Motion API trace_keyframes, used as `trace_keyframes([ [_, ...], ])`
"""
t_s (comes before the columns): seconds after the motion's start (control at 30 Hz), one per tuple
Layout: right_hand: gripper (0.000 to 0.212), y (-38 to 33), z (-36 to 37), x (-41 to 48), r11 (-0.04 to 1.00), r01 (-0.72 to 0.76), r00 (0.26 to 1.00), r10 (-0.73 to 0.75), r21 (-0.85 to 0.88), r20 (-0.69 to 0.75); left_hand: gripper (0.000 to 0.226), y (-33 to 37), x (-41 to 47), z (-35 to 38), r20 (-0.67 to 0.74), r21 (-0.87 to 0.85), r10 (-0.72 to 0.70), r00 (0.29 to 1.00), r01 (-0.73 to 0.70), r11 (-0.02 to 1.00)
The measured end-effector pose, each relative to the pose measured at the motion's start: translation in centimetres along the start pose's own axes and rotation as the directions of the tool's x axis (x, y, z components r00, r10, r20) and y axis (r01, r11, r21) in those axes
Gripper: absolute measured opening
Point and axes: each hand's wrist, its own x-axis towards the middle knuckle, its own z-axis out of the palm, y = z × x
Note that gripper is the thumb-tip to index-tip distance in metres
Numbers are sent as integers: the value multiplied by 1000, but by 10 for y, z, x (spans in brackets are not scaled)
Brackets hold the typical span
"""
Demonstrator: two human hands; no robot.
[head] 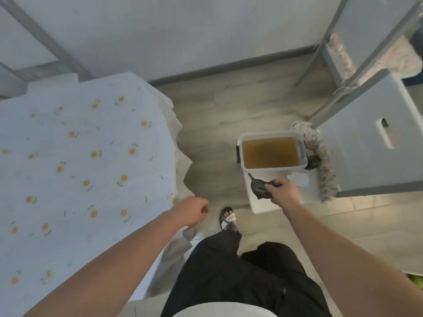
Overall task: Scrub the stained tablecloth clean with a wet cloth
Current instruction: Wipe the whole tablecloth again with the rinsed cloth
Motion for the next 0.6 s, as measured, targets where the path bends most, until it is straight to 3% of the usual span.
trace_keyframes([
  [0.17, 30, -19, -13, 65, 957, -108, 994, 97, 268, 55, 19, 25, 53, -37, -65, 82, -29, 997, 34, 996],
  [0.27, 37, -17, -15, 102, 946, -120, 990, 94, 300, 101, 23, 58, 91, -35, -57, 161, -53, 997, 62, 985],
  [0.47, 63, -8, -8, 171, 1000, 25, 965, -21, -13, 262, 37, 128, 154, -10, -71, 88, -49, 996, 55, 995],
  [0.6, 75, 6, -5, 219, 963, 176, 912, -82, -204, 402, 36, 144, 198, 3, -42, 150, -61, 997, 67, 986],
])
